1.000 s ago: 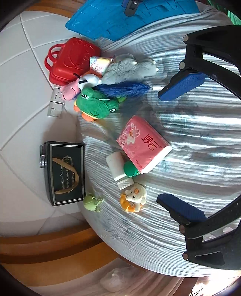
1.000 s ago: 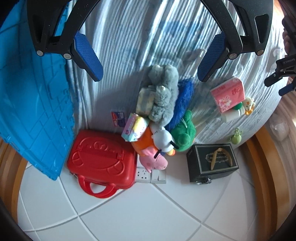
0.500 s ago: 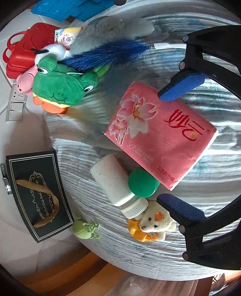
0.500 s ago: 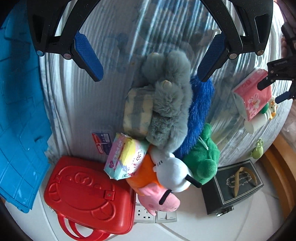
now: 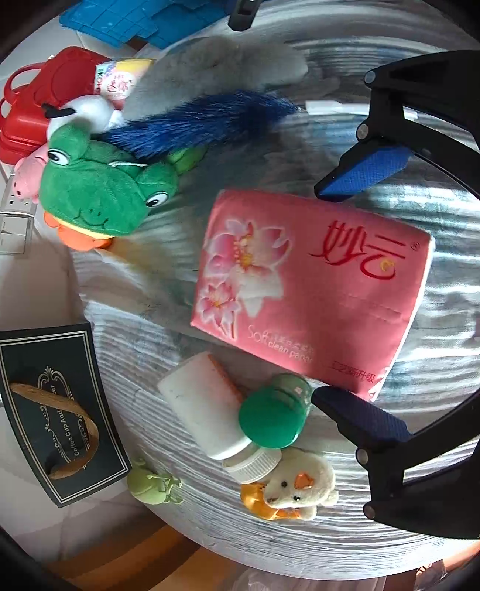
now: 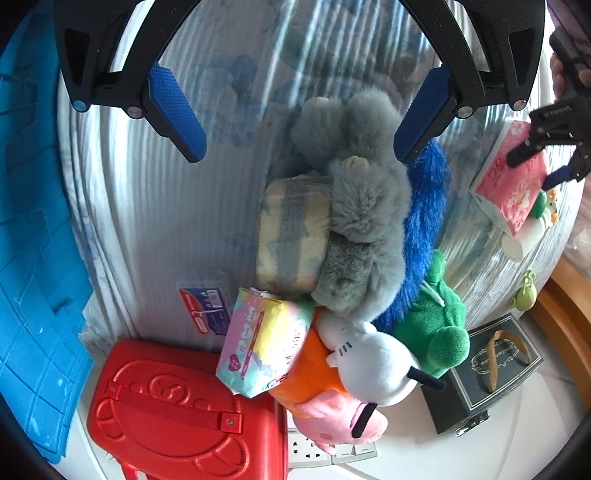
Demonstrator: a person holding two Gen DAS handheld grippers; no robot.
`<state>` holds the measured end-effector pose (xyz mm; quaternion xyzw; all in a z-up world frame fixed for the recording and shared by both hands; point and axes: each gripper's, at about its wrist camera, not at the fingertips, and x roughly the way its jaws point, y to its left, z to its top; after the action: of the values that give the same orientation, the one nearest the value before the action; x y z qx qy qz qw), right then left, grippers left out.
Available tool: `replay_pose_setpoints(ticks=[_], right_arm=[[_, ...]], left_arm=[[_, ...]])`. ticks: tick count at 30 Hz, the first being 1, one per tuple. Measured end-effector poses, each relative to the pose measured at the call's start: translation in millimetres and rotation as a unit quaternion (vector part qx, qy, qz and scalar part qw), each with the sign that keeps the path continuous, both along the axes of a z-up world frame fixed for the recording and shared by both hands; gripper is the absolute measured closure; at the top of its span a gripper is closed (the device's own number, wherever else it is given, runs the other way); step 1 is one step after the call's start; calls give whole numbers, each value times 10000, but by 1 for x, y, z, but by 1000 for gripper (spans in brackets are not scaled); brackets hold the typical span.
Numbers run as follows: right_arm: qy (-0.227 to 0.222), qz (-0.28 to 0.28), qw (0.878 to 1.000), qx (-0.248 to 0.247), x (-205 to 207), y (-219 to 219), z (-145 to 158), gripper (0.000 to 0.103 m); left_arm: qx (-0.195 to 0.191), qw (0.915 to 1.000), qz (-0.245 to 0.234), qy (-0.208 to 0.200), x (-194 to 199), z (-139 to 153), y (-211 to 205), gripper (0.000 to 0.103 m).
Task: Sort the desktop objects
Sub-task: 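Grasp a second pink tissue pack with left tool while right tool grasps the green jar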
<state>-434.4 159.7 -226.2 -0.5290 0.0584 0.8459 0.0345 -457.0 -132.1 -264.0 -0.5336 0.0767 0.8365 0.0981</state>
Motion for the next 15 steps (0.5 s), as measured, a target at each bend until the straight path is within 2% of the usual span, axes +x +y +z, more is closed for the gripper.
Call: replay_pose_setpoints(ticks=[2,3,5,8,10,13,15], right_arm=[[-59,72,10000,-3,-2,-6,-4,17],[-56,107,9999,-37,-2,-10,-4,21],[6,244,9997,-67,-2,-20,-2,36],[144,585,9981,-118,-3,-41,7,48],[282,825,9960,-186,-4,-57,15,53],[426,1237,9909,-305,-11,-87,22,53],[436,1535,9866,-346,-20,-111,20,53]], left_arm=[[-81,9999,37,-54,-5,-11,0,2],[-13,9999,130,-71,-8,-13,-1,4],[237,9990,365,-19,-11,-11,-6,9],[290,9973,656,187,-3,-2,-15,10],[272,9957,796,381,13,9,-27,10],[446,9915,1077,577,44,25,-59,10],[389,9880,1346,655,57,29,-82,10]])
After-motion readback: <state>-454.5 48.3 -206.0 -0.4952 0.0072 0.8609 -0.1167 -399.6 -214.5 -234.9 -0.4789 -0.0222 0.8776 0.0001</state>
